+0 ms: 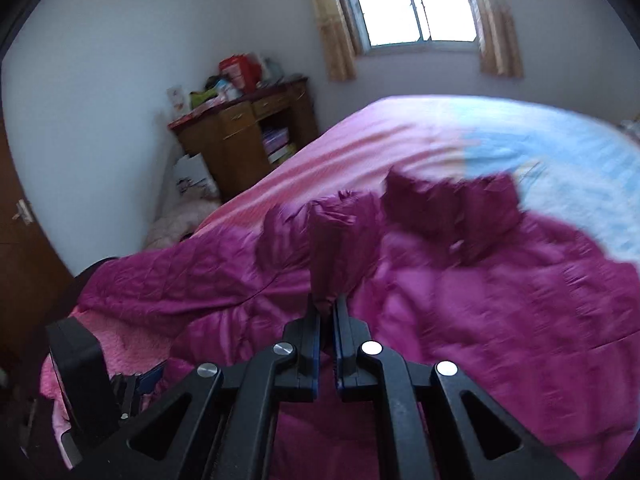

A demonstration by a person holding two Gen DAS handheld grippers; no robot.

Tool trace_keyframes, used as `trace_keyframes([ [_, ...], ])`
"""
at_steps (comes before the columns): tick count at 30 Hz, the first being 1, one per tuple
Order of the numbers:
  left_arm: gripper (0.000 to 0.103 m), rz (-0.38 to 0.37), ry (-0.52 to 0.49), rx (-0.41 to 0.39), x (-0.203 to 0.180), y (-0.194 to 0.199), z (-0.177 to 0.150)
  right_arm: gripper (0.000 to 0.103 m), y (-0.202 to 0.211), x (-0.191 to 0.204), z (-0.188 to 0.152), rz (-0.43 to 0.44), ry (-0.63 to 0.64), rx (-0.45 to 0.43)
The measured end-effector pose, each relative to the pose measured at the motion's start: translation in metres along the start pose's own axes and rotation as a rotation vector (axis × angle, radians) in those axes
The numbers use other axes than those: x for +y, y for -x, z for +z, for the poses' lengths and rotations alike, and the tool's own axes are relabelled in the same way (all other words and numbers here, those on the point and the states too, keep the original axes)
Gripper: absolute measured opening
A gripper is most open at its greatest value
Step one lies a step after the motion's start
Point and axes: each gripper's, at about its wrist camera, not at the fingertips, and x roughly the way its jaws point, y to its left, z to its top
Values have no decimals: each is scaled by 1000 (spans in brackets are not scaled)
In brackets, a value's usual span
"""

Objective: Fold large clothes

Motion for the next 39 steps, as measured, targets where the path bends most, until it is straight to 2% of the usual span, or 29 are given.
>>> trace_keyframes([
  [3,103,-6,3,-3,0,0,0,8,-22,3,-12,45,-17,80],
  [4,103,-6,3,-5,1,0,0,16,-26,1,-13,67,-36,111],
  [5,103,-7,3,-5,0,-1,0,24,-31,-2,-14,127,-71,136],
  [7,103,-7,3,-5,0,-1,0,68,-30,-5,-15,235,-116,130],
  [9,103,-9,4,-6,1,0,0,74,-23,-9,-11,301,-156,114],
  [11,103,-17,10,-5,2,0,0,74,-15,-15,-5,342,-196,106],
  [13,103,-12,5,-5,1,0,0,74,7,-22,2,311,-196,57],
  [15,103,-12,5,-4,1,0,0,74,36,-33,7,193,-146,-15],
  [17,103,-9,3,-4,0,-1,0,71,62,-56,10,-2,-102,-72],
  [18,103,-9,3,-4,1,0,0,56,69,-67,11,-72,-97,-78],
  [19,103,-6,1,-3,0,0,0,34,75,-85,11,-150,-102,-68],
  [20,103,-4,0,-3,0,-1,0,27,79,-104,8,-211,-120,-55],
  [21,103,-3,-1,-2,0,0,0,24,82,-121,5,-242,-142,-47],
  [24,103,7,-7,2,-1,-2,0,24,85,-155,-14,-332,-175,-29],
  [28,103,20,-16,13,-3,-3,1,24,67,-188,-45,-293,-271,41],
  [33,103,66,-77,69,-11,4,9,24,68,-192,-55,-264,-284,17],
  [34,103,74,-93,62,-16,11,14,24,73,-194,-57,-260,-287,15],
  [39,103,76,-115,-106,-39,44,50,24,80,-197,-59,-237,-306,0],
])
